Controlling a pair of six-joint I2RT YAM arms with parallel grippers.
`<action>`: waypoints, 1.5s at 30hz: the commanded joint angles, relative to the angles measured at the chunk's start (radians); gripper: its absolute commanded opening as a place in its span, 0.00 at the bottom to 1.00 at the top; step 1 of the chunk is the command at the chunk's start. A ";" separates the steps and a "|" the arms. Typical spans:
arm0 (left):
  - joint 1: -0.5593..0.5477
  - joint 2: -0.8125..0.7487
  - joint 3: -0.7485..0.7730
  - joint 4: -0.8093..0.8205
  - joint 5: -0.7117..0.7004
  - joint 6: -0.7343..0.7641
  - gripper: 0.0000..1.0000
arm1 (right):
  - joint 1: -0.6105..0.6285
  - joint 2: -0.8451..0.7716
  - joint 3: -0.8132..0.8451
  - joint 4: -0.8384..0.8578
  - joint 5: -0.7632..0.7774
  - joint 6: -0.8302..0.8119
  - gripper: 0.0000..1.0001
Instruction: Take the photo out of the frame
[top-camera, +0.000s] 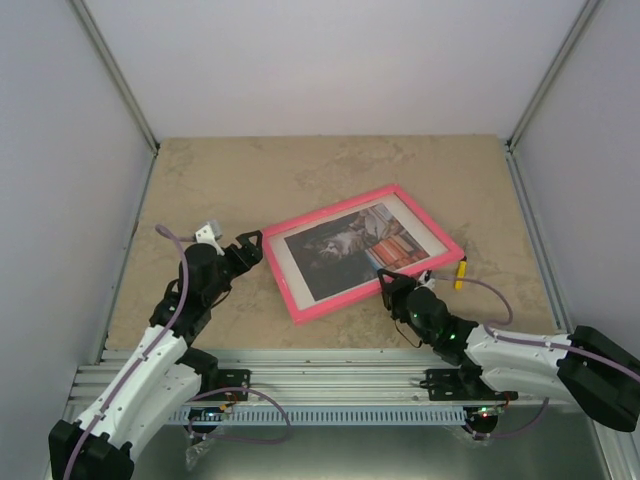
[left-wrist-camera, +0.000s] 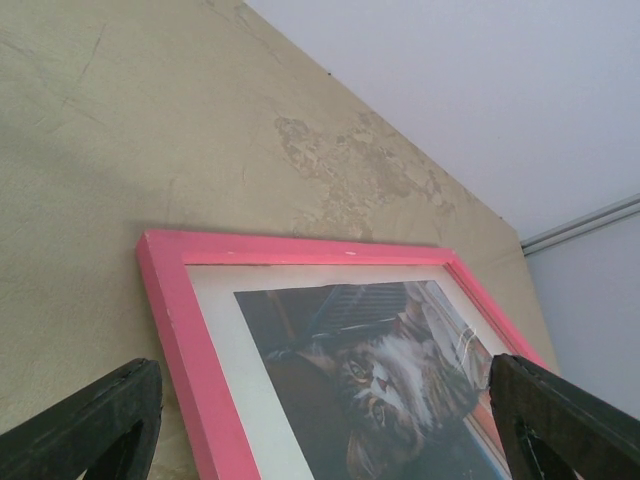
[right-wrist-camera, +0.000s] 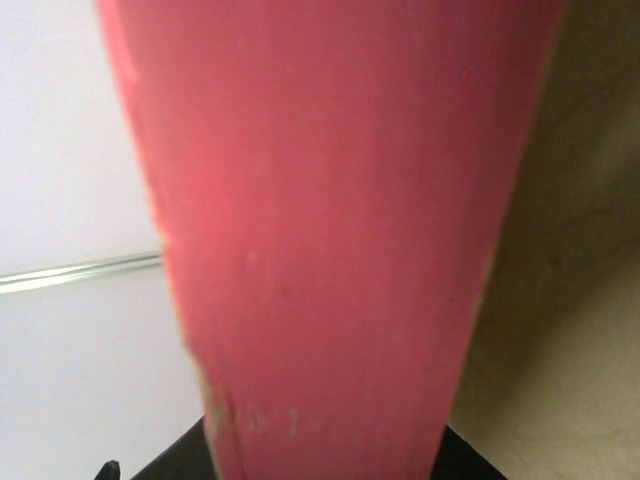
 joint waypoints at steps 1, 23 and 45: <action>-0.001 -0.012 -0.010 0.008 0.006 -0.007 0.91 | 0.064 0.020 0.023 -0.266 0.094 0.101 0.01; -0.001 -0.050 -0.028 -0.049 -0.011 -0.015 0.92 | 0.302 0.200 0.204 -0.547 0.027 0.307 0.51; -0.001 0.117 -0.034 -0.111 -0.035 -0.015 0.96 | 0.232 -0.289 0.192 -0.855 0.069 -0.476 0.81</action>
